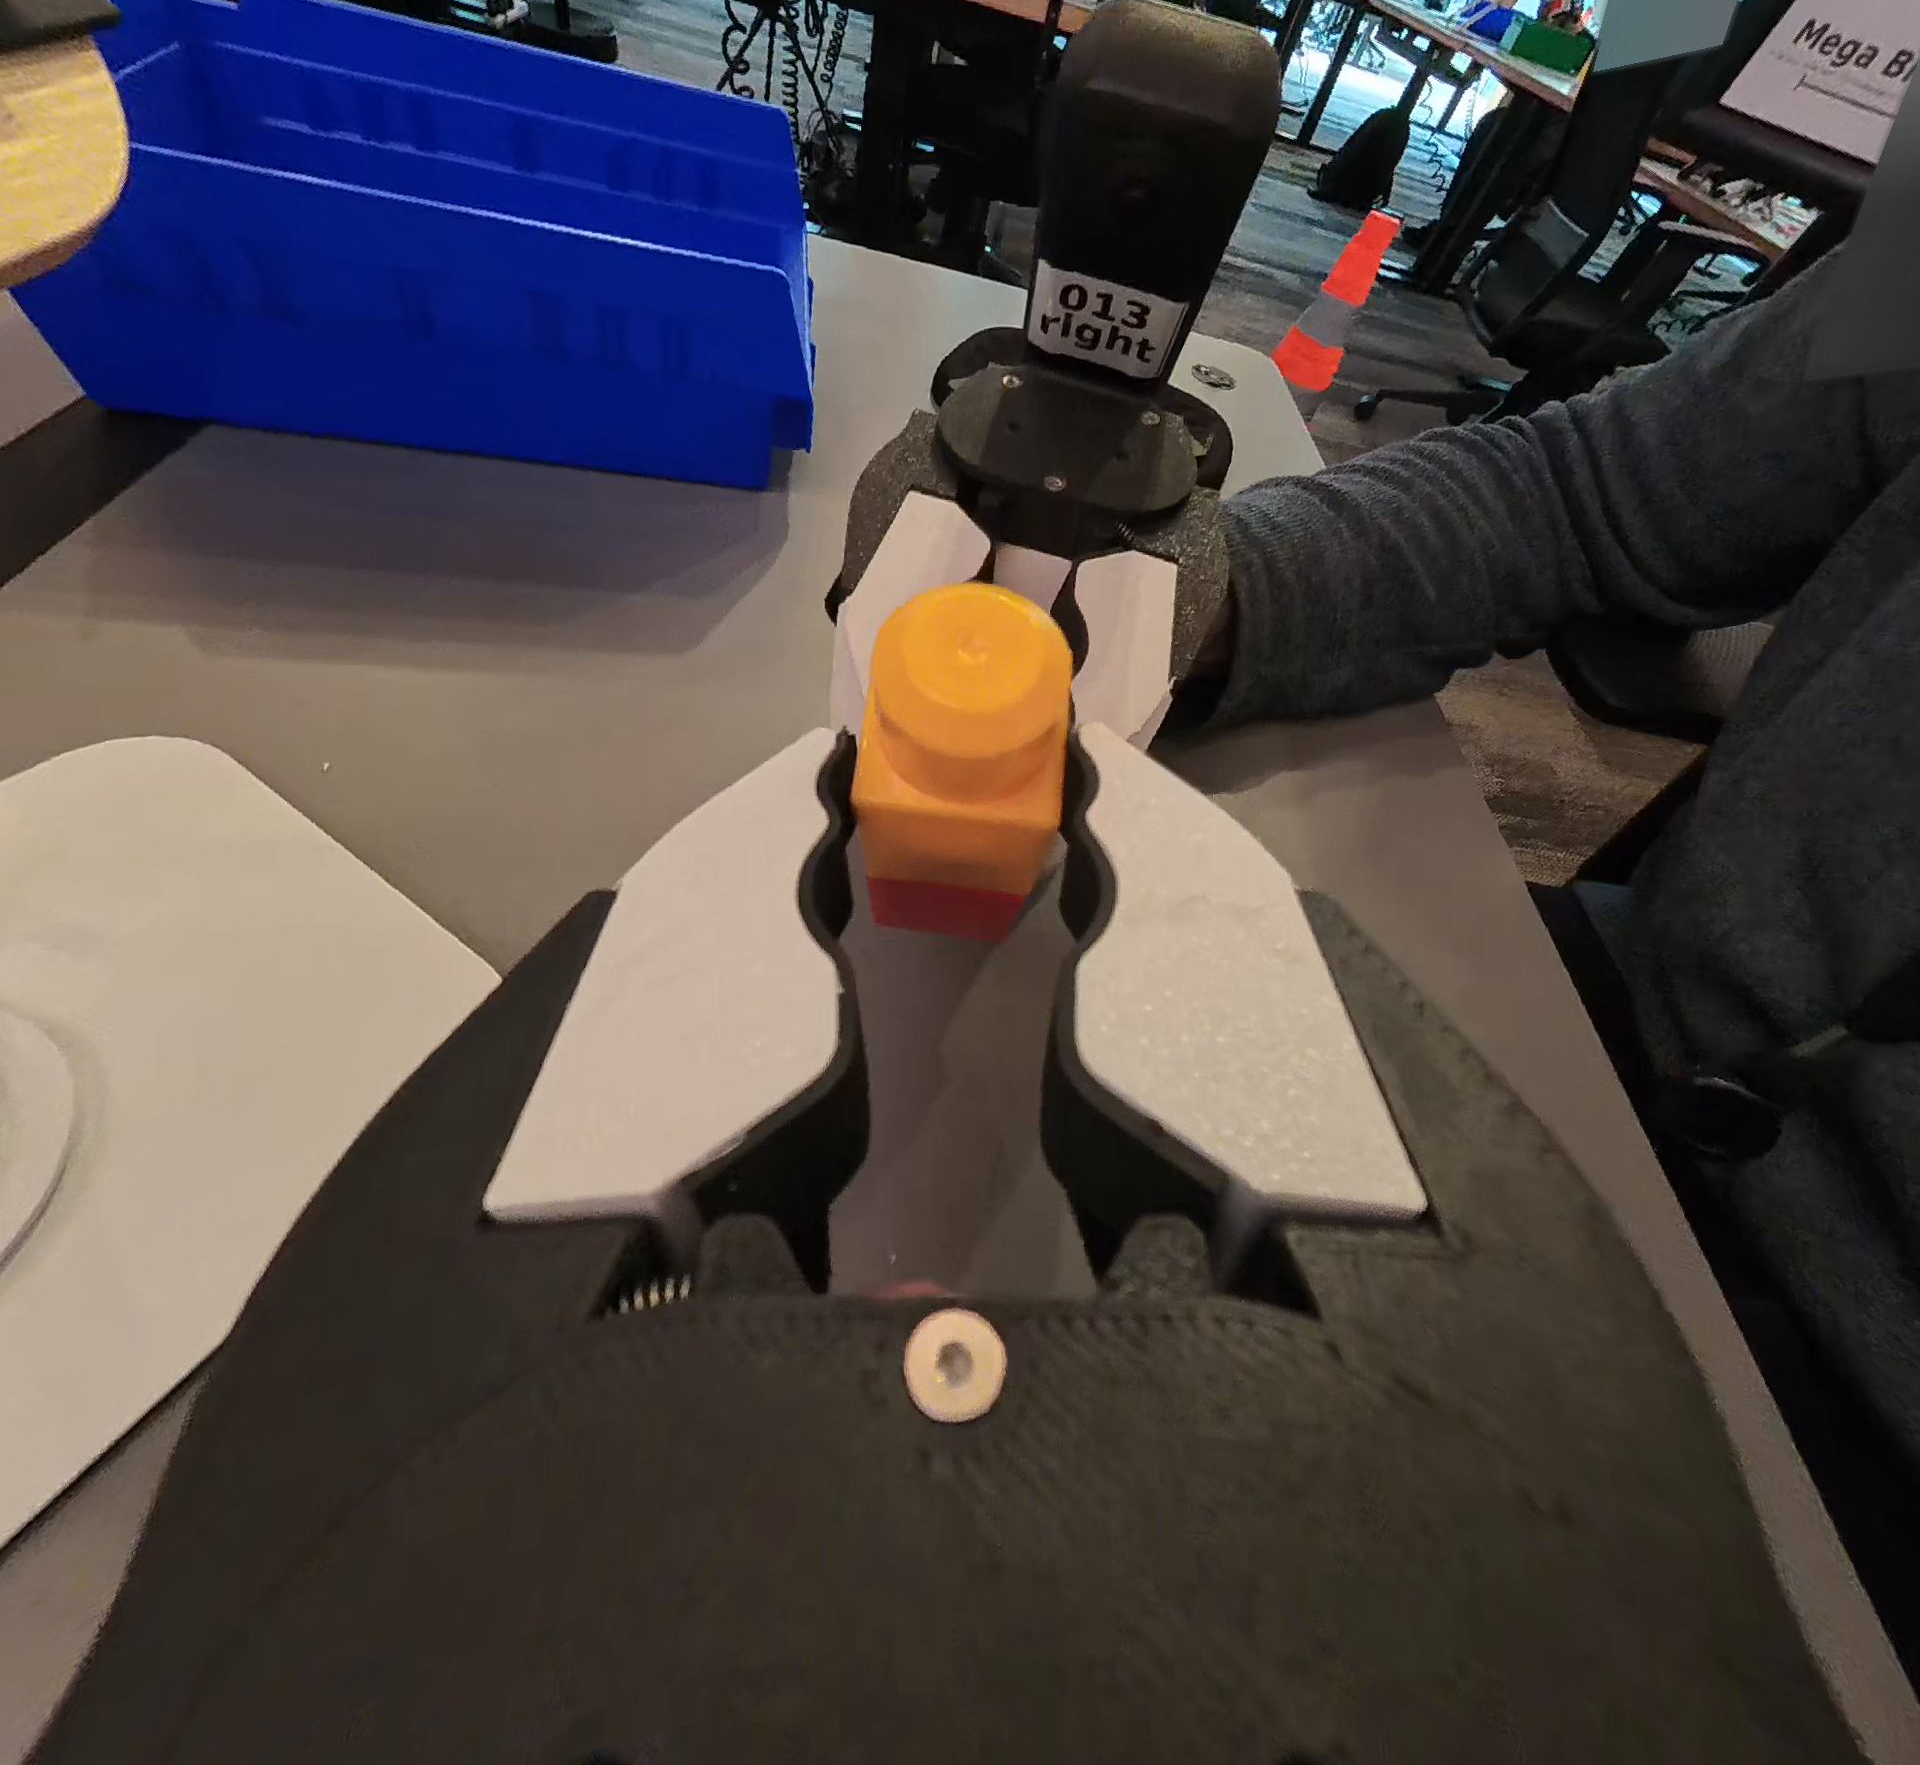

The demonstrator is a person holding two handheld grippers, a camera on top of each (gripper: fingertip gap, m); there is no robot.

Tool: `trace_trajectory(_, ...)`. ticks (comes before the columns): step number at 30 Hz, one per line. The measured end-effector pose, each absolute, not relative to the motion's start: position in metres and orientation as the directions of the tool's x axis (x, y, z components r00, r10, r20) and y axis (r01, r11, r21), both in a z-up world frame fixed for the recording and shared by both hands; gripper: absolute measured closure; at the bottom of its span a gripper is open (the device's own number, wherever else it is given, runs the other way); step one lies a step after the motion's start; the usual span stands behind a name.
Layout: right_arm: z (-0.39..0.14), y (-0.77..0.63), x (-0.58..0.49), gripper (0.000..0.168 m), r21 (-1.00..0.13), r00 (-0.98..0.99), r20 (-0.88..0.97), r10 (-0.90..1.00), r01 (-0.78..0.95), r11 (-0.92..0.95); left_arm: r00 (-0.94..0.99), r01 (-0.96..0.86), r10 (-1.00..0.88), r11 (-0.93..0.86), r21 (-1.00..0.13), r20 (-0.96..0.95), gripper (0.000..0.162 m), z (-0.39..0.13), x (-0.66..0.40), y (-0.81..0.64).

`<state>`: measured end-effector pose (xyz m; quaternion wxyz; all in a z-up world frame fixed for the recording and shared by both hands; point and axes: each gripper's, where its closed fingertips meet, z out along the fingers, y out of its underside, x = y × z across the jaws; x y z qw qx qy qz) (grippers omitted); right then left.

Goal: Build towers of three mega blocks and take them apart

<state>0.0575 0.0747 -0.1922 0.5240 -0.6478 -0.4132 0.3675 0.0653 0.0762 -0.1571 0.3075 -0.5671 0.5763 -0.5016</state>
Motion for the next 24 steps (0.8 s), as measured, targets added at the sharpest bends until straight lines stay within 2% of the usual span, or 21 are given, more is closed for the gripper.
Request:
trace_trajectory(1,-0.192,0.075,0.057,0.133,-0.982,0.388,-0.042,0.921,0.152,-0.109,-0.172,-0.352,-0.962,-0.142,-0.925,0.213,0.125,-0.158,0.065,0.076)
trace_trajectory(20,-0.195,0.075,0.056,0.133,-0.977,0.373,-0.067,0.926,0.162,-0.135,-0.177,-0.399,-0.966,-0.105,-0.911,0.189,0.126,-0.162,0.064,0.076)
trace_trajectory(23,-0.192,0.076,0.057,0.123,-0.98,0.379,-0.08,0.922,0.138,-0.142,-0.152,-0.456,-0.972,-0.093,-0.885,0.18,0.126,-0.176,0.067,0.076)
trace_trajectory(24,-0.192,0.075,0.056,0.126,-0.98,0.373,-0.085,0.924,0.137,-0.146,-0.161,-0.459,-0.968,-0.1,-0.883,0.193,0.126,-0.178,0.069,0.072)
